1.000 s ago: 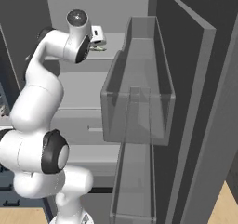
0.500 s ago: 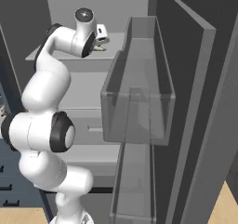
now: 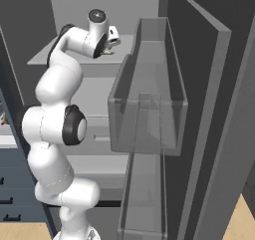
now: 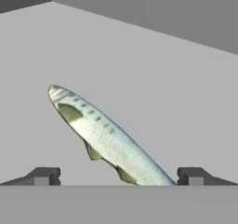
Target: Place one mushroom and one fish in each tupperware on the nearby counter, to pack two identical lunches.
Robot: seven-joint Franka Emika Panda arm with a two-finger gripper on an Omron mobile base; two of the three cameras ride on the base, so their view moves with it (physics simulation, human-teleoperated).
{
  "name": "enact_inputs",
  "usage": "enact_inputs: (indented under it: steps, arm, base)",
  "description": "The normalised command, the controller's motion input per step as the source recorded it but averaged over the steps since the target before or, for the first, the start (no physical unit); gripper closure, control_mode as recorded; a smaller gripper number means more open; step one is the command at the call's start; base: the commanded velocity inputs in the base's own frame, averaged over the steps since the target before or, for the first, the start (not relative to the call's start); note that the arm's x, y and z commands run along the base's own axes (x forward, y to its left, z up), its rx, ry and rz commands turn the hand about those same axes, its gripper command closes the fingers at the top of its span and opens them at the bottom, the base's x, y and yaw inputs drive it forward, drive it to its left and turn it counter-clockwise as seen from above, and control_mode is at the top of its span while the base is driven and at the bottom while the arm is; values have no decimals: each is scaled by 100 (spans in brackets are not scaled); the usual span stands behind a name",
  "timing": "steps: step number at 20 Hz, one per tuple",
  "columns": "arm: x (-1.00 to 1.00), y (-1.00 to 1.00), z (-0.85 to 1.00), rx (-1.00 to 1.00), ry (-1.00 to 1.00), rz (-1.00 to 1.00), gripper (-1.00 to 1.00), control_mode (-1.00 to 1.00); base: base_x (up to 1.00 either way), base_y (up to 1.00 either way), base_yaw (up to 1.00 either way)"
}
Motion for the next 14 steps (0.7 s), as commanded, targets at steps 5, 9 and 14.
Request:
enact_inputs:
  steps: [5, 9, 14]
  arm:
    - [50, 0, -6, -2, 6, 3, -100, -100]
    - [41, 1, -9, -2, 7, 3, -100, -100]
    - [11, 4, -16, -3, 9, 0, -100, -100]
  base:
    - [0, 0, 0]
    - [0, 0, 0]
    - [0, 0, 0]
